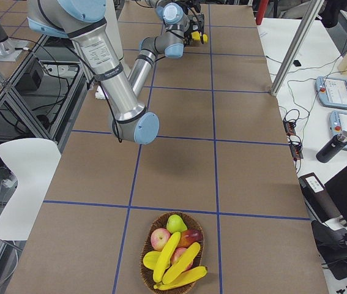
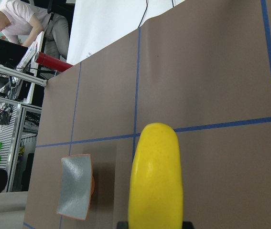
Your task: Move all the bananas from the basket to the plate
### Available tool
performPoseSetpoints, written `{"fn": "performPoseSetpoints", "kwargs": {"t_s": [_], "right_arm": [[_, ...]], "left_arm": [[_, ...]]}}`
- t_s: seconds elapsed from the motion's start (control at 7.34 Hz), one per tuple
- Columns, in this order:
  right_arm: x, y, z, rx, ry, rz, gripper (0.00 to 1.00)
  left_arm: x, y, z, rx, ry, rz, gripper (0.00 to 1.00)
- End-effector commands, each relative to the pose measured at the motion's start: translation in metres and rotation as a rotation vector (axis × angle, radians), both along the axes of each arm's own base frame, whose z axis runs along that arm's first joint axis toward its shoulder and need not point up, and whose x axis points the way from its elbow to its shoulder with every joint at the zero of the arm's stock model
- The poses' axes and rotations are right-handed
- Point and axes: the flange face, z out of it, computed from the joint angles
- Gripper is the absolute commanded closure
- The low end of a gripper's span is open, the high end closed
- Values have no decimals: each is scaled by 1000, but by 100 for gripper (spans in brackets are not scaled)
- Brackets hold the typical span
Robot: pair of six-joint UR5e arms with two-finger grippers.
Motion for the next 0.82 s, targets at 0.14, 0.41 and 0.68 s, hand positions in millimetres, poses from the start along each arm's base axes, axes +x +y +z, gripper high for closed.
{"fn": "performPoseSetpoints", "kwargs": {"t_s": [0.14, 0.41, 0.68], "right_arm": [[6, 0, 0, 15, -8, 17, 0], [24, -20, 9, 1, 15, 62, 0], [48, -48, 68, -72, 105, 122, 0]], "left_arm": [[0, -3, 7, -21, -17, -5, 100], [-3, -7, 28, -76, -45, -11, 100], [-19, -6, 95, -146, -131, -32, 100]]}}
